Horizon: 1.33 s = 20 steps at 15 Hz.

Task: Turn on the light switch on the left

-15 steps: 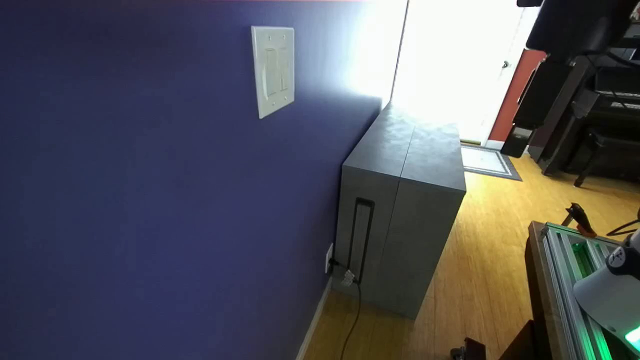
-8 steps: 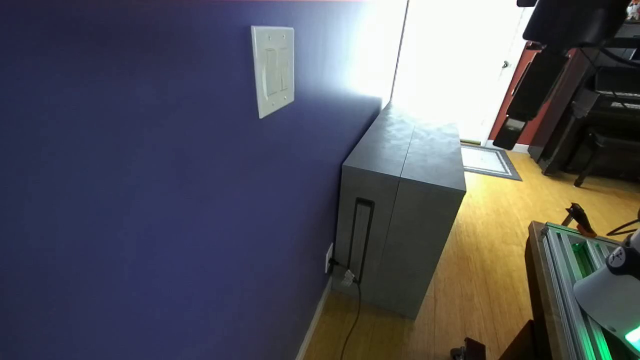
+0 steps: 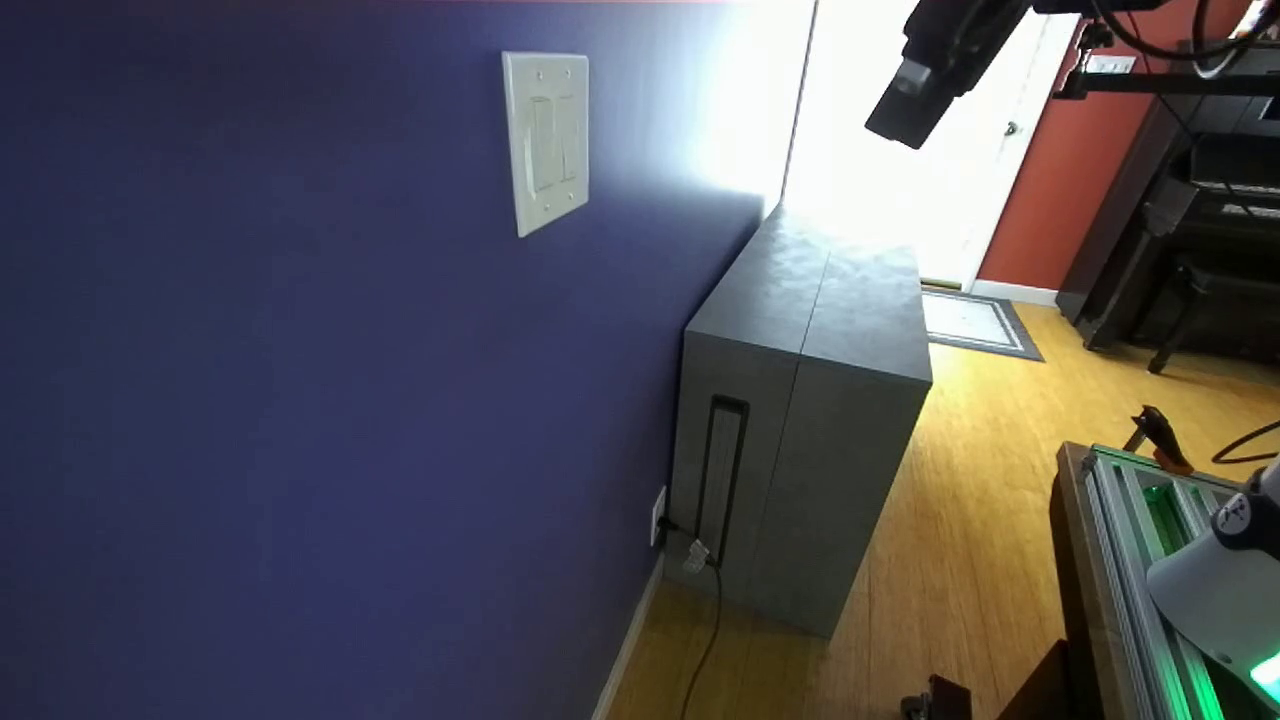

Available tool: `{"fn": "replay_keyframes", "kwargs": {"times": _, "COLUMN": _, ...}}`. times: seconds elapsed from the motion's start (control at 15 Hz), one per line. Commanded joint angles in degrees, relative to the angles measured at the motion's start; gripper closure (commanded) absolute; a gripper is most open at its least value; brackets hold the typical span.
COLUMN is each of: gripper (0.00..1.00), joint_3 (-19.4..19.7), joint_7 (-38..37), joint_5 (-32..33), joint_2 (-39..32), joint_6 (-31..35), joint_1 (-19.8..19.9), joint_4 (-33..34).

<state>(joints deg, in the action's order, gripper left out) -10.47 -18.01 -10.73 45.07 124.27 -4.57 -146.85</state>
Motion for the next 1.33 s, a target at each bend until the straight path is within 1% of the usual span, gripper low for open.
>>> {"fn": "replay_keyframes", "kwargs": {"times": 0.0, "gripper": 0.28, "joint_3": 2.15, "joint_7": 1.47, "joint_5": -3.1, "joint_2": -7.67, "joint_6": 6.79, "joint_1": -0.66, "joint_4": 5.93}}
{"fn": "replay_keyframes", "kwargs": {"times": 0.07, "gripper": 0.29, "joint_3": 2.5, "joint_7": 1.53, "joint_5": -3.75, "joint_2": -9.55, "joint_6": 8.95, "joint_1": -0.97, "joint_4": 7.16}}
{"fn": "replay_keyframes", "kwargs": {"times": 0.2, "gripper": 0.44, "joint_3": 3.38, "joint_7": 1.97, "joint_5": -6.1, "joint_2": -13.57, "joint_6": 12.4, "joint_1": -1.99, "joint_4": 9.8}}
{"fn": "replay_keyframes", "kwargs": {"times": 0.27, "gripper": 0.52, "joint_3": 3.8, "joint_7": 2.24, "joint_5": -7.38, "joint_2": -15.69, "joint_6": 13.63, "joint_1": -2.55, "joint_4": 11.17}}
{"fn": "replay_keyframes", "kwargs": {"times": 0.47, "gripper": 0.73, "joint_3": 4.92, "joint_7": 2.9, "joint_5": -11.21, "joint_2": -21.14, "joint_6": 15.96, "joint_1": -4.05, "joint_4": 14.84}}
{"fn": "replay_keyframes", "kwargs": {"times": 0.73, "gripper": 1.0, "joint_3": 5.65, "joint_7": 3.74, "joint_5": -14.69, "joint_2": -26.92, "joint_6": 18.72, "joint_1": -4.29, "joint_4": 18.4}}
{"fn": "replay_keyframes", "kwargs": {"times": 1.0, "gripper": 1.0, "joint_3": 6.5, "joint_7": 6.4, "joint_5": -19.27, "joint_2": -30.94, "joint_6": 20.54, "joint_1": -4.76, "joint_4": 20.83}}
{"fn": "replay_keyframes", "kwargs": {"times": 1.27, "gripper": 1.0, "joint_3": 6.21, "joint_7": 8.28, "joint_5": -22.5, "joint_2": -33.62, "joint_6": 22.86, "joint_1": -4.41, "joint_4": 21.98}}
